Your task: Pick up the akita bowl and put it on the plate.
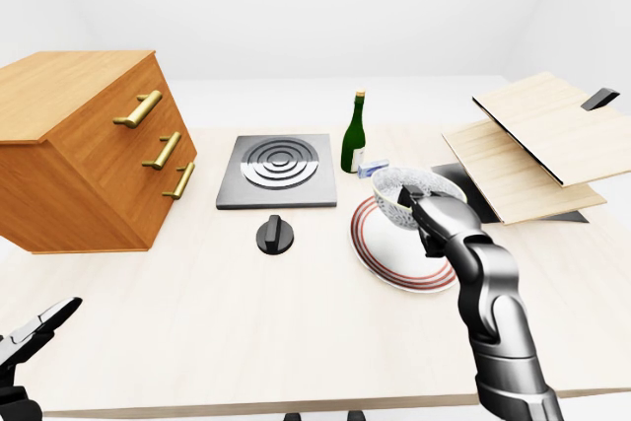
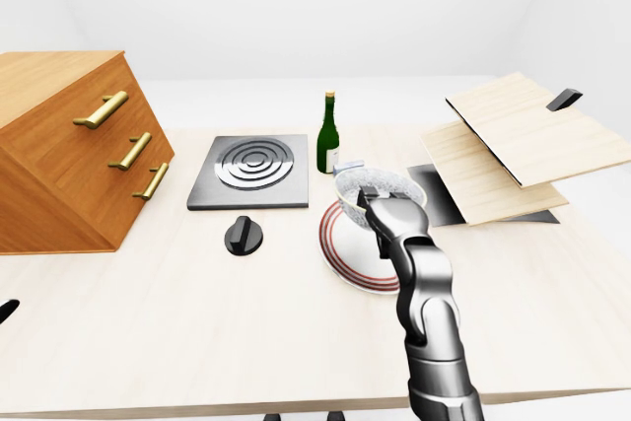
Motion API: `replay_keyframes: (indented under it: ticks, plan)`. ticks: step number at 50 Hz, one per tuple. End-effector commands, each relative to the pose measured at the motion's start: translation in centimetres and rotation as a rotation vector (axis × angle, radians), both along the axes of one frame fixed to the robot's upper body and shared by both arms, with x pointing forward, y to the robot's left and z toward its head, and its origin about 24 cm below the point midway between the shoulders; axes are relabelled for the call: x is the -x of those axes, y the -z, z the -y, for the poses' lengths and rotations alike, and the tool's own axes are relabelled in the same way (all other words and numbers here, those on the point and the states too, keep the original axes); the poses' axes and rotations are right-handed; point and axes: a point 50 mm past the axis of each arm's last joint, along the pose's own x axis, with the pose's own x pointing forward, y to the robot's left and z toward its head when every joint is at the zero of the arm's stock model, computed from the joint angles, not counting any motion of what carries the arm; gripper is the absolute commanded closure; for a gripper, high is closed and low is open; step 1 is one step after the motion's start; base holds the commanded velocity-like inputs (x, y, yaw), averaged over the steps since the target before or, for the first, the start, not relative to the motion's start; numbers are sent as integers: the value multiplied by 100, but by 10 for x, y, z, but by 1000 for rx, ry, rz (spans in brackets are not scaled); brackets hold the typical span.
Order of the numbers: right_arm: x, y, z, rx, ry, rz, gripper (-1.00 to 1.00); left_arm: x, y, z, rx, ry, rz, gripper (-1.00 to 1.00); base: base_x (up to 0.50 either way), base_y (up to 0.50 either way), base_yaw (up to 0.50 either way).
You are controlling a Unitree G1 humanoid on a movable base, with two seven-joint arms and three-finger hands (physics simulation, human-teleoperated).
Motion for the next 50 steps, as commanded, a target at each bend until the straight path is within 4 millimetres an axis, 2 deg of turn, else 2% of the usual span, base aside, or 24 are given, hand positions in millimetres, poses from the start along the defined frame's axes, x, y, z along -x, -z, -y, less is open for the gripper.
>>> replay_keyframes:
  ticks: [1, 11, 24, 50]
  plan:
    - [-5, -2, 2, 50, 26, 38, 100, 0, 1, 0, 0, -2, 2, -100, 0, 0, 0]
    - [-8, -7, 0, 33, 23, 143, 100, -2, 4, -1, 0, -2, 2, -100, 0, 0, 0]
    - [-7, -6, 1, 43, 29, 150, 100, -1, 2, -1, -1, -2, 3, -100, 0, 0, 0]
    - [-10, 14, 5, 51, 48, 111, 100, -1, 1, -1, 0, -2, 3, -100, 0, 0, 0]
